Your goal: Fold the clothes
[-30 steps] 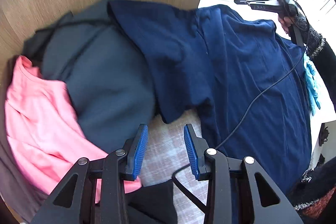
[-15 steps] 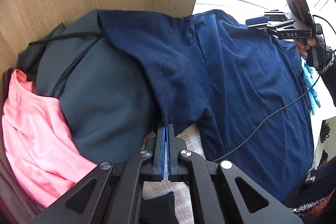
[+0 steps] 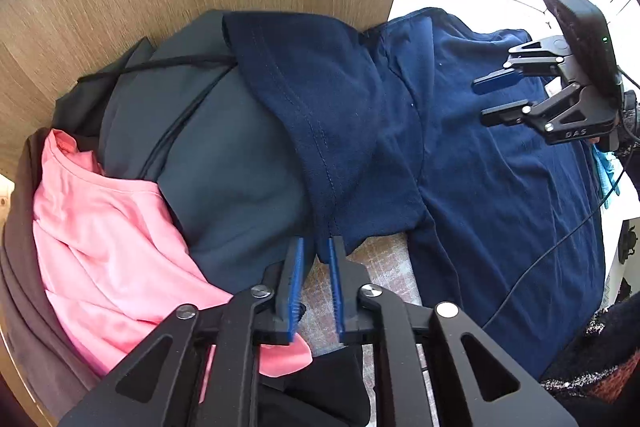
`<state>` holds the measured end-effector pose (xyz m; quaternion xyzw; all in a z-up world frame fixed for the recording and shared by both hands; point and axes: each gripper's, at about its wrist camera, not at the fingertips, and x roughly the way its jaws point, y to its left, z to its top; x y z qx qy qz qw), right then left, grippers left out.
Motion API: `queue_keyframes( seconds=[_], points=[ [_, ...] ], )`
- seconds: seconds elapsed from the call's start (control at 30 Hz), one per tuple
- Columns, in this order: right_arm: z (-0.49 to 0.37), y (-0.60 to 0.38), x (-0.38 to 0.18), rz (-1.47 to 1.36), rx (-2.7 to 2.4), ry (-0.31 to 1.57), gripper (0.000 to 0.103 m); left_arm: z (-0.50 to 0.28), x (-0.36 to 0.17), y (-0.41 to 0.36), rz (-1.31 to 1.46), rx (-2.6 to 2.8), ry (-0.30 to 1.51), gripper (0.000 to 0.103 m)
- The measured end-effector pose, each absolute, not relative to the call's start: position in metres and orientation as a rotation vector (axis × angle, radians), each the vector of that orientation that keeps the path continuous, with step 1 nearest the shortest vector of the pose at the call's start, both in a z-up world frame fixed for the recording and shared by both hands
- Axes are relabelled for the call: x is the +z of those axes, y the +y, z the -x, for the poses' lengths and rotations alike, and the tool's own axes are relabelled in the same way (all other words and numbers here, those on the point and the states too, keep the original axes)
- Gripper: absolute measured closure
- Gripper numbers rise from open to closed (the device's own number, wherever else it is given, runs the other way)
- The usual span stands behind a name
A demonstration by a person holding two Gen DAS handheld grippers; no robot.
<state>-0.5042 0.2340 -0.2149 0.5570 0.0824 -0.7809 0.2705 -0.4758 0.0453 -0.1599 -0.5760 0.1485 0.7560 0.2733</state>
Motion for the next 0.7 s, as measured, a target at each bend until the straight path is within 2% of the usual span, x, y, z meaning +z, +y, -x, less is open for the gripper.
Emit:
queue_keyframes(
  seconds=[0.03, 0.13, 0.2, 0.37, 0.4, 0.43, 0.47, 0.5, 0.6, 0.7],
  points=[
    [0.511, 0.236, -0.218, -1.504, -2.12, 0.21, 0.065, 0.481, -0.15, 0.047, 1.517, 2.067, 0.397, 0.069],
    [0.524, 0.248, -0.223, -1.521, -2.152, 0.143, 0.065, 0.504, -0.131, 0.057, 1.42, 2.129, 0.479, 0.056],
    [0.53, 0.257, -0.223, -1.512, -2.167, 0.08, 0.065, 0.527, -0.134, 0.067, 1.411, 2.178, 0.537, 0.054],
    [0.549, 0.264, -0.226, -1.473, -2.208, 0.001, 0.065, 0.566, -0.152, 0.083, 1.437, 2.154, 0.549, 0.054],
    [0.553, 0.264, -0.228, -1.467, -2.211, -0.015, 0.065, 0.569, -0.155, 0.085, 1.435, 2.152, 0.558, 0.06],
    [0.557, 0.264, -0.23, -1.461, -2.213, -0.028, 0.065, 0.571, -0.157, 0.087, 1.433, 2.149, 0.567, 0.083],
    [0.561, 0.261, -0.234, -1.459, -2.209, -0.02, 0.065, 0.571, -0.158, 0.088, 1.43, 2.133, 0.563, 0.094],
    [0.565, 0.259, -0.238, -1.46, -2.21, -0.013, 0.065, 0.57, -0.158, 0.088, 1.428, 2.116, 0.559, 0.097],
    [0.575, 0.256, -0.252, -1.476, -2.24, 0.003, 0.066, 0.565, -0.15, 0.091, 1.387, 2.098, 0.581, 0.097],
    [0.58, 0.256, -0.258, -1.467, -2.288, 0.029, 0.071, 0.561, -0.128, 0.089, 1.363, 2.071, 0.47, 0.098]
  ],
)
